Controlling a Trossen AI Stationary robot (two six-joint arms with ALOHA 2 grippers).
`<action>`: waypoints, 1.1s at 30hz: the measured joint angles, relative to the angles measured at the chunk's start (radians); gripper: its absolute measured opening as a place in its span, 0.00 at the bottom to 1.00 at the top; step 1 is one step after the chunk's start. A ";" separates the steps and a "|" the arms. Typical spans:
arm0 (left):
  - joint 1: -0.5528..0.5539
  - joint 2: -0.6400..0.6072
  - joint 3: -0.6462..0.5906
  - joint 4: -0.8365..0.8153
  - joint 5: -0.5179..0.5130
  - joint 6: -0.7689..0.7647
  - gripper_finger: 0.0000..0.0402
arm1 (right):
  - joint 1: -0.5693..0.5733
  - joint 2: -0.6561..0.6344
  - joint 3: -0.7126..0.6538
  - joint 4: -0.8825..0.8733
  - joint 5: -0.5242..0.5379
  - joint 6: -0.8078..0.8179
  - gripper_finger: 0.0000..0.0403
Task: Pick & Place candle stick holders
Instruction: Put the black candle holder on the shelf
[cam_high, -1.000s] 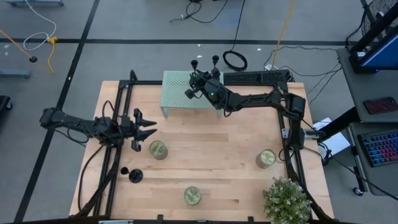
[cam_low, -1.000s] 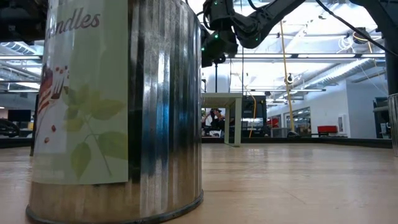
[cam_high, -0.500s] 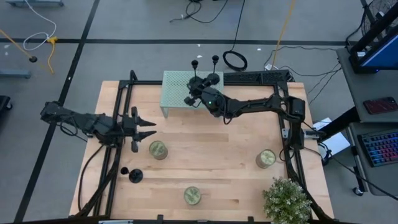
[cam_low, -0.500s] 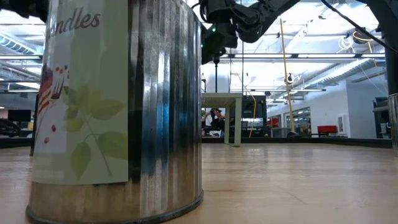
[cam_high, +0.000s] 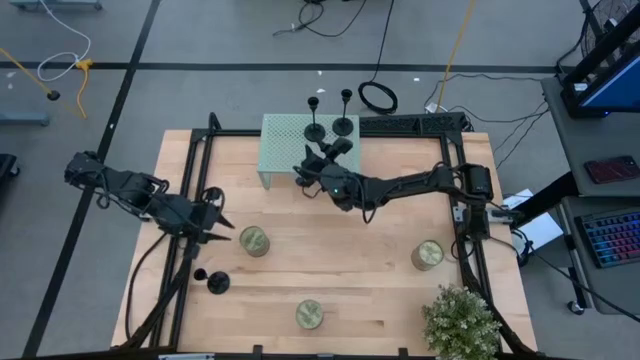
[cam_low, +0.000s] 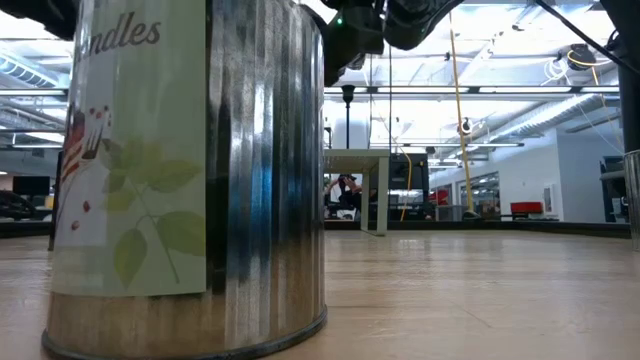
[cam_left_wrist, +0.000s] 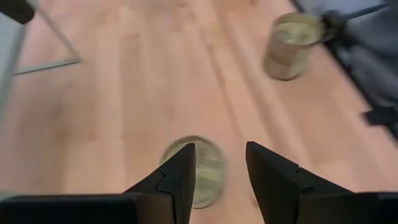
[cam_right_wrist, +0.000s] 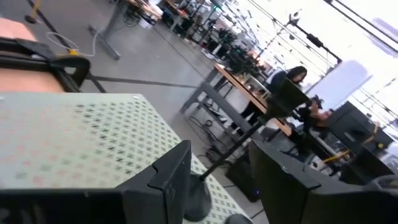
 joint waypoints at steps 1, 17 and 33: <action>-0.008 0.000 0.007 -0.005 0.014 -0.006 0.36 | 0.009 0.000 0.000 -0.001 -0.001 -0.004 0.40; -0.095 0.005 -0.007 -0.371 0.208 -0.336 0.36 | 0.091 0.000 0.000 -0.010 -0.001 -0.031 0.39; -0.265 0.006 -0.368 0.164 0.433 -0.433 0.36 | 0.087 0.001 0.000 -0.020 -0.005 -0.031 0.39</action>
